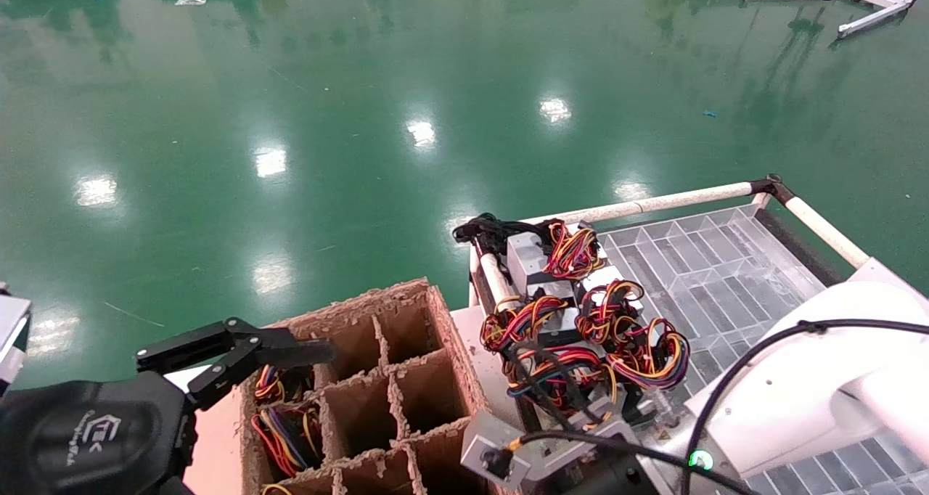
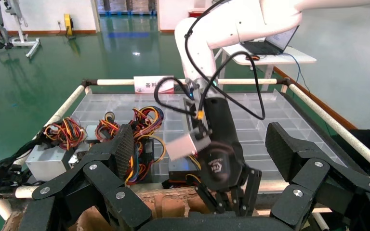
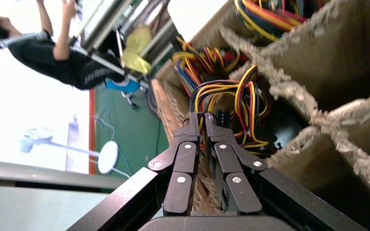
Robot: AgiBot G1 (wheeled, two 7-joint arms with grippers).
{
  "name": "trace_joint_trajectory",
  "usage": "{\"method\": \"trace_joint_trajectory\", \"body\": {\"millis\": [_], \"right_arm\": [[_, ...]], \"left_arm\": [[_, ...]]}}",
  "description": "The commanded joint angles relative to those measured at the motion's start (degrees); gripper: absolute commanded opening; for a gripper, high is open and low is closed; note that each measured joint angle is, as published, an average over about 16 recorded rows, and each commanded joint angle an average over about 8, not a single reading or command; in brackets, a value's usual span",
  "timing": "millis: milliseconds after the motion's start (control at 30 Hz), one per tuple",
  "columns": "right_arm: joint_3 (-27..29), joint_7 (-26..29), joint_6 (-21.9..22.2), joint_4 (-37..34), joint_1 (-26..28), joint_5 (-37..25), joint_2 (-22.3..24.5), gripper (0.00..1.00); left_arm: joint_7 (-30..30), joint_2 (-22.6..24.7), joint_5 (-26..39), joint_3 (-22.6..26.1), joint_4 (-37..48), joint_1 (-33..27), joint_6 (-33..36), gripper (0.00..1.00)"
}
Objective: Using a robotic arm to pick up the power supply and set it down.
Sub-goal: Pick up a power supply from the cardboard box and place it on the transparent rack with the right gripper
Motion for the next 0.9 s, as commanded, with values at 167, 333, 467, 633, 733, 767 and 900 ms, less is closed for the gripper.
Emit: {"method": "trace_joint_trajectory", "body": {"millis": [167,333,467,633,733,767,900], "right_arm": [[-0.64,-0.43,0.04,2.14,0.33,4.70,3.08,0.00],[-0.29,-1.49,0.07,4.18,0.20,9.48,6.03,0.00],[0.38,-2.85,0.09,5.58,-0.19,13.49,8.49,0.00],[1.62,-5.02,0.09,7.15,-1.01,18.62,11.34,0.00],[2.42,-6.38,0.06,8.14,-1.43,21.47,12.81,0.00],[2.69,-6.81,0.04,8.51,-1.54,22.37,13.30,0.00],[3.62,-8.36,-0.04,10.22,-1.83,25.57,15.18,0.00]], "left_arm": [[0.01,0.00,-0.01,0.01,0.00,0.00,0.00,1.00],[0.01,-0.01,-0.01,0.02,0.00,0.00,-0.01,1.00],[0.01,-0.01,-0.02,0.03,0.00,-0.01,-0.01,1.00],[0.02,-0.01,-0.02,0.03,0.00,-0.01,-0.01,1.00],[0.02,-0.02,-0.03,0.04,0.00,-0.01,-0.02,1.00],[0.02,-0.02,-0.03,0.04,0.00,-0.01,-0.02,1.00],[0.02,-0.02,-0.03,0.05,0.00,-0.01,-0.02,1.00]]}}
